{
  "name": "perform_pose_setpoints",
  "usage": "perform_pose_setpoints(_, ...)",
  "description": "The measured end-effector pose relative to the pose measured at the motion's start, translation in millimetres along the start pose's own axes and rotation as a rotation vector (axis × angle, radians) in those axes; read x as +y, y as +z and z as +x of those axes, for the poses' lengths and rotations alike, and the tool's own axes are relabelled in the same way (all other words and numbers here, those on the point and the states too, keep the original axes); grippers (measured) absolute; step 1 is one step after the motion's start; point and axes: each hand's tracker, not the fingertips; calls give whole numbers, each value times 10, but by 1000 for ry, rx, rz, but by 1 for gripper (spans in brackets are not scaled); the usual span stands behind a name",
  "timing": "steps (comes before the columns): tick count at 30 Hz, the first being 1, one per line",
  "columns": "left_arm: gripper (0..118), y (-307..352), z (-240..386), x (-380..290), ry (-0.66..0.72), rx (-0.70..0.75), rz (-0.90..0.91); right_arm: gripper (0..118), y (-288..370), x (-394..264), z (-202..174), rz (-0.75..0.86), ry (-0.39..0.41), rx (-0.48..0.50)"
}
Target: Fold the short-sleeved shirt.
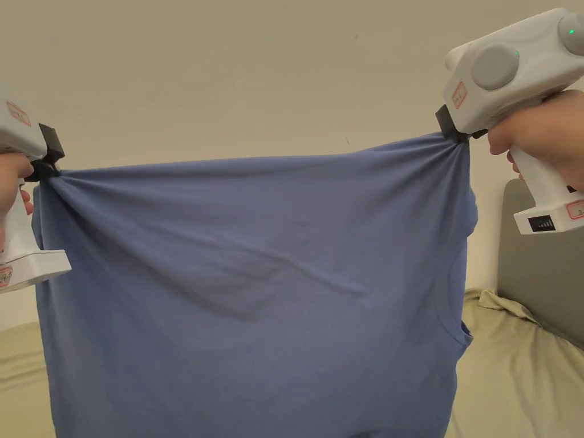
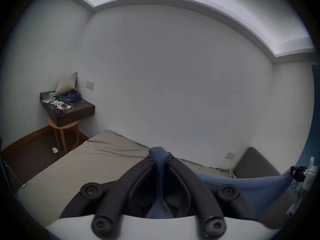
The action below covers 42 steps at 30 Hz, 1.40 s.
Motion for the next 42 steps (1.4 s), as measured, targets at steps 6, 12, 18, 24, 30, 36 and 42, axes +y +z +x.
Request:
perform_pose_setpoints(6,2,-598,-12,-749,-61,23,-118,5,-678,-677,-473,-153,94,37)
perform_pose_setpoints(12,2,-1180,-242,-1824,-37,33,-292,5,-1314,-1694,-962,-230,96,105)
perform_pose_setpoints(18,2,-1354,-490,-2827,-51,46,-430,5,-1585,-2749,-1314,-364,41,183)
perform_pose_setpoints(24,2,-1040,-969,-3646,90,-26,-572,5,-1341,-3731,-1445,-475,34,276)
perform_pose_setpoints(30,2,-258,-1344,-4048,89,-55,-566,5,-560,-4351,-1259,-462,-37,321)
perform_pose_setpoints(36,2,350,-1783,-4084,135,-110,-593,5,231,-4638,-1034,-454,82,391)
perform_pose_setpoints(42,2,1045,-2066,-4123,94,-119,-642,5,821,-4887,-855,-530,97,429)
